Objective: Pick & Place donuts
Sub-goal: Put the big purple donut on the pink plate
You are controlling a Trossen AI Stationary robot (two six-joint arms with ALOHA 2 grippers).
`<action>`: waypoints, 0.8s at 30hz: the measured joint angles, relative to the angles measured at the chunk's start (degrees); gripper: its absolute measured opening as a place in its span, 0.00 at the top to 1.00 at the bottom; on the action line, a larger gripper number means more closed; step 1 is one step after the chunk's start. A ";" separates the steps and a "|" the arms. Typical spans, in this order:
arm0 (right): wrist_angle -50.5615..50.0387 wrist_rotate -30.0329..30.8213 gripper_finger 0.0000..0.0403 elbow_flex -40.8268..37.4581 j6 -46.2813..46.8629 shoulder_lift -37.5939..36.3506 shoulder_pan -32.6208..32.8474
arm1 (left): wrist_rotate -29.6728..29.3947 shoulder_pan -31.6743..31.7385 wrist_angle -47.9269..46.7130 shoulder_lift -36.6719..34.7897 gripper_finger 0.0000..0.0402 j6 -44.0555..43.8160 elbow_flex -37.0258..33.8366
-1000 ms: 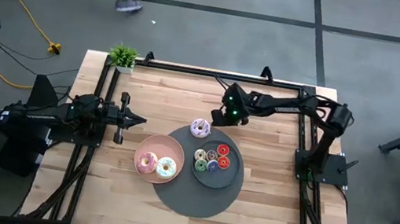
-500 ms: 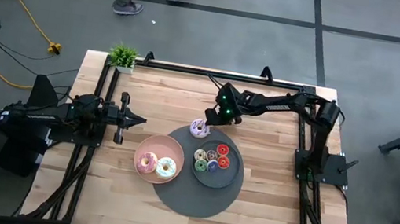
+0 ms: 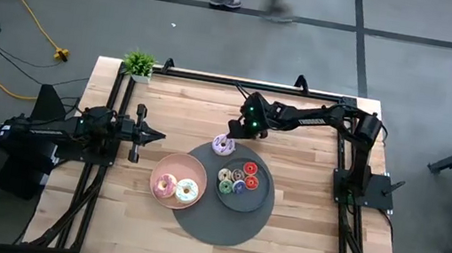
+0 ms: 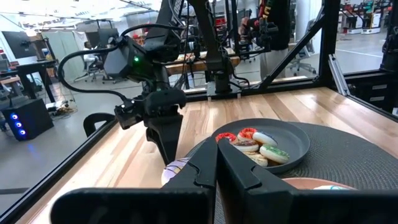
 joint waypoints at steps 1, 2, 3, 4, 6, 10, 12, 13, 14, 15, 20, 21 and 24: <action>0.29 -0.15 0.44 0.00 0.23 0.00 0.00 | 0.00 0.02 0.00 0.00 1.00 0.00 0.00; 0.39 -0.22 0.44 0.00 0.35 0.00 0.00 | 0.00 0.02 0.00 0.00 1.00 0.00 0.00; 0.36 -0.26 0.44 0.00 0.37 0.00 0.00 | 0.00 0.02 0.00 0.00 1.00 0.00 0.00; 0.30 -0.29 0.44 0.00 0.34 0.00 0.00 | 0.00 0.01 0.00 0.00 1.00 0.00 0.00; -0.06 -0.29 0.44 -0.07 0.15 0.00 0.18 | 0.00 0.02 0.00 0.00 1.00 -0.01 0.00; 0.01 -0.17 0.44 -0.13 -0.04 0.00 0.44 | -0.02 0.00 0.00 0.00 1.00 0.00 0.00; 0.26 -0.16 0.44 -0.13 -0.04 0.00 0.68 | 0.00 0.02 0.00 0.00 1.00 0.00 0.00; 0.23 -0.16 0.44 -0.13 -0.04 0.00 0.77 | -0.02 0.01 0.00 0.00 1.00 -0.01 0.00; 0.17 -0.16 0.44 -0.15 -0.04 0.00 0.90 | -0.02 0.02 0.00 0.00 1.00 -0.02 0.00; 0.06 -0.14 0.44 -0.15 -0.04 0.01 1.04 | -0.02 0.02 0.00 0.00 1.00 0.00 0.00; 1.02 -0.71 0.44 -0.17 0.37 1.46 1.44 | -0.02 0.01 0.00 0.00 1.00 0.00 0.00; 1.50 -0.94 0.44 -0.17 0.41 1.70 1.48 | -0.02 0.02 0.00 0.00 1.00 -0.02 0.00; 1.89 -0.80 0.44 -0.17 0.71 1.92 1.70 | -0.02 0.02 0.00 0.00 1.00 0.00 0.00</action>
